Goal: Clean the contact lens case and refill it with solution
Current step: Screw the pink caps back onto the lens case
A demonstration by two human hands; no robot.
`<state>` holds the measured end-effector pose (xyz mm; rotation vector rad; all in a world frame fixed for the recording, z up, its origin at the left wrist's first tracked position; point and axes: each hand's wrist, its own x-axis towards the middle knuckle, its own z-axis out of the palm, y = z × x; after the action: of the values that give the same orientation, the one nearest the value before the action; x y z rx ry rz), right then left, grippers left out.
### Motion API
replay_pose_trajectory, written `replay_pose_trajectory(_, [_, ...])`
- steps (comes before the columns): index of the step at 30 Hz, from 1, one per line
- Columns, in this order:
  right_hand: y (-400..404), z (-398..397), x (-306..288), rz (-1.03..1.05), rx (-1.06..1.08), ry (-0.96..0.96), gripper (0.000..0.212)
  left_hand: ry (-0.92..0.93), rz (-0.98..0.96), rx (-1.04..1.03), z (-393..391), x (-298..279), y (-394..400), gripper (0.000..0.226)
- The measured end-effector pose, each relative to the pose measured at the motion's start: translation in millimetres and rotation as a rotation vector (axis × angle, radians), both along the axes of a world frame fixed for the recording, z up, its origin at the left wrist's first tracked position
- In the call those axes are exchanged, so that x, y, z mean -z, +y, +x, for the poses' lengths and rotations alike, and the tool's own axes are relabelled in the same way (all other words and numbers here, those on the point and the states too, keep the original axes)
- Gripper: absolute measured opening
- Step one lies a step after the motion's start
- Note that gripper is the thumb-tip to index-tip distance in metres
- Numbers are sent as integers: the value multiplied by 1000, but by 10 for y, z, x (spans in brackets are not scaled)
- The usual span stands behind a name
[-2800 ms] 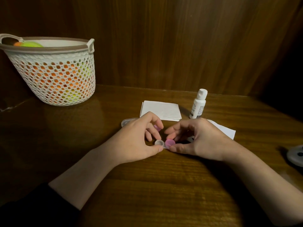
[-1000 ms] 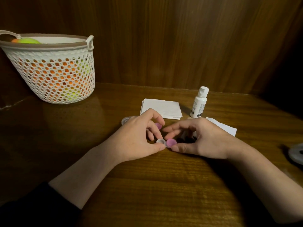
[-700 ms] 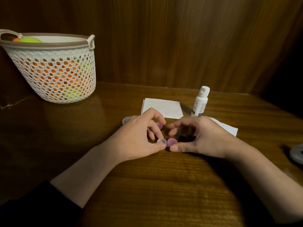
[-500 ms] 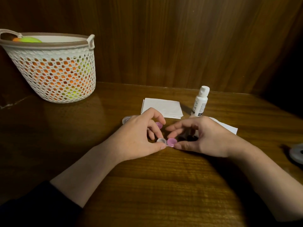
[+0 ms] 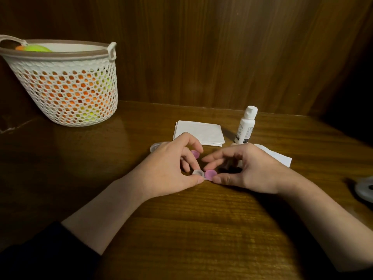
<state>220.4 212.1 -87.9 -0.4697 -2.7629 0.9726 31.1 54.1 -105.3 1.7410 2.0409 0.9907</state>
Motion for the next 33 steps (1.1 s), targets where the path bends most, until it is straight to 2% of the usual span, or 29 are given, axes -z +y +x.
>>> replay_pose_trajectory(5, [-1, -24, 35, -54, 18, 2, 41, -6, 4, 5, -5, 4, 3, 56])
replay_pose_trajectory(11, [-22, -65, 58, -16, 49, 1, 38, -10, 11, 1, -15, 12, 7, 55])
replay_pose_trajectory(15, [-13, -46, 26, 24, 31, -8, 46, -12, 9, 5, -16, 9, 9, 55])
replay_pose_trajectory(20, [31, 1, 8, -26, 17, -23, 49, -32, 5, 2, -5, -5, 1, 56])
replay_pose_trajectory(33, [23, -33, 74, -81, 33, 39, 33, -82, 11, 12, 13, -9, 8, 58])
